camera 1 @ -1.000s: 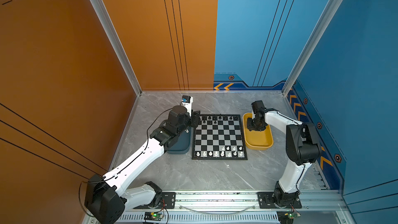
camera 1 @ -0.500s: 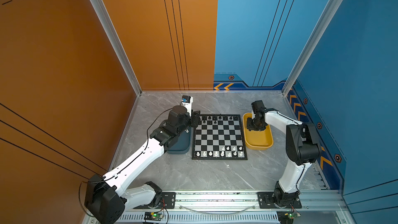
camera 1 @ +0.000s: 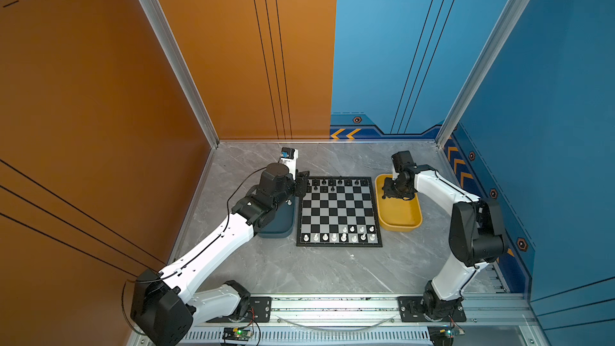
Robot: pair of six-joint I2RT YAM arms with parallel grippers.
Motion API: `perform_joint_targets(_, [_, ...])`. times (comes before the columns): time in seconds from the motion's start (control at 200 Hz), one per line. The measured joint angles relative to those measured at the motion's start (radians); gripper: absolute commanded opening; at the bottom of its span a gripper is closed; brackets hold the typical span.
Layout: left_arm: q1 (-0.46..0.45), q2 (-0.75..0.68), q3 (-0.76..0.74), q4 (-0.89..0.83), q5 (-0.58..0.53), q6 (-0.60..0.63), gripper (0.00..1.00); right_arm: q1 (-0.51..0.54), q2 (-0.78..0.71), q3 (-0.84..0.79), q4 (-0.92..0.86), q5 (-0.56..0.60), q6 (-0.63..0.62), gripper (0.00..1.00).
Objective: Set up the chess pieces on the board
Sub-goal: 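Carry the black pawn with the right gripper to the board's second rank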
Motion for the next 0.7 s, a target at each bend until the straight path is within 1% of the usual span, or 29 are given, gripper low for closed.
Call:
perform_joint_targets(0.15, [0.000,0.000,0.000,0.000,0.000,0.000,0.44,0.043,-0.055,0.040,-0.024,0.016,0.000,0.02])
perform_joint_targets(0.345, [0.000,0.000,0.000,0.000,0.000,0.000,0.44,0.141,-0.052,0.110,-0.050,0.034,-0.006,0.02])
perform_joint_targets(0.481, [0.000,0.000,0.000,0.000,0.000,0.000,0.44,0.216,-0.002,0.186,-0.058,0.034,-0.008,0.01])
perform_joint_targets(0.701, [0.000,-0.003,0.000,-0.002,0.000,0.000,0.44,0.309,0.135,0.280,-0.068,0.034,-0.008,0.01])
